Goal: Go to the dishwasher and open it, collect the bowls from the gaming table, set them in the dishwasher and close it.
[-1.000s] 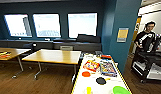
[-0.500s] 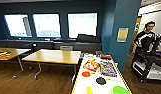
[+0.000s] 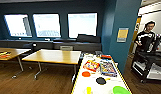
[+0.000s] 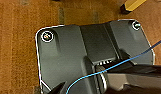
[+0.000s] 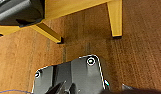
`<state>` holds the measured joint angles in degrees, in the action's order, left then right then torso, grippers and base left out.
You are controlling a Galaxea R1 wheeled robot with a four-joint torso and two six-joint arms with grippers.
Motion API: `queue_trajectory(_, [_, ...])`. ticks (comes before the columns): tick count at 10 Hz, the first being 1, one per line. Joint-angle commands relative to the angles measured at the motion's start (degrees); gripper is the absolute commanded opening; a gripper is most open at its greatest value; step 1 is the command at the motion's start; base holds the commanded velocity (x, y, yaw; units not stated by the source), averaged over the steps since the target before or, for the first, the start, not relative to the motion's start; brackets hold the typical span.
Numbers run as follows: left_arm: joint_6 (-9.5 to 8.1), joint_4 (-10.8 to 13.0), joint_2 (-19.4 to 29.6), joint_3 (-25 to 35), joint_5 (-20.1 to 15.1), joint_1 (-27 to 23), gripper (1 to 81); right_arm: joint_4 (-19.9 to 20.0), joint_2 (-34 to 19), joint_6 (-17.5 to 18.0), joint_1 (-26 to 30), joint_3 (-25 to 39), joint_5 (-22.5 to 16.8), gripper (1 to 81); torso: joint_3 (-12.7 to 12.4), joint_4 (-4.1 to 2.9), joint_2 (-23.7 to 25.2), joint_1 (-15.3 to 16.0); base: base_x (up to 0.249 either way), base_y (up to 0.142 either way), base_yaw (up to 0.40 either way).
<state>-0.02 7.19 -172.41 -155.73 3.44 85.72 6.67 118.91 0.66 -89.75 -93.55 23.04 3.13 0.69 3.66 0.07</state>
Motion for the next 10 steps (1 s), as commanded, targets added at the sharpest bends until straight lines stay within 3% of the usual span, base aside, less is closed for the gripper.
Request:
queue_trajectory(1, [0.02, -0.3, -0.1, 0.1, -2.5, -3.1, 81.1, 0.1, -16.7, 7.4, 5.4, 14.4, 4.3, 81.1, 0.0, 0.0, 0.0, 0.0, 0.0, 0.0, 0.0])
queue_trajectory(3, [0.02, -0.2, -0.1, 0.0, -2.4, -3.1, 81.1, 0.0, -23.4, 9.1, 8.6, 19.5, 3.7, 81.1, 0.0, 0.0, 0.0, 0.0, 0.0, 0.0, 0.0])
queue_trajectory(4, [0.02, -0.2, -0.2, 0.0, -2.4, -3.1, 81.1, 0.0, -25.8, 9.4, 11.1, 21.6, 3.6, 81.1, 5.3, 1.36, 0.0, 0.0, 0.0, 0.0, 0.0])
queue_trajectory(5, [0.02, -0.2, -0.2, -0.1, -2.4, -3.1, 81.1, -0.2, -27.7, 10.2, 13.3, 23.3, 2.9, 81.1, 5.7, 1.21, 0.0, 0.0, 0.0, 0.0, 0.0])
queue_trajectory(6, [0.02, -0.2, -0.2, -0.1, -2.4, -3.1, 81.1, -0.2, -29.1, 10.7, 16.0, 24.5, 1.2, 81.1, 6.6, 0.24, 0.0, 0.0, 0.0, 0.0, 0.0])
queue_trajectory(10, [0.02, -0.2, -0.3, -0.2, -2.4, -3.1, 81.1, 0.0, -31.7, 14.9, 23.6, 24.8, -4.2, 81.1, 14.3, 0.35, 0.0, 0.0, 0.0, 0.0, 0.0])
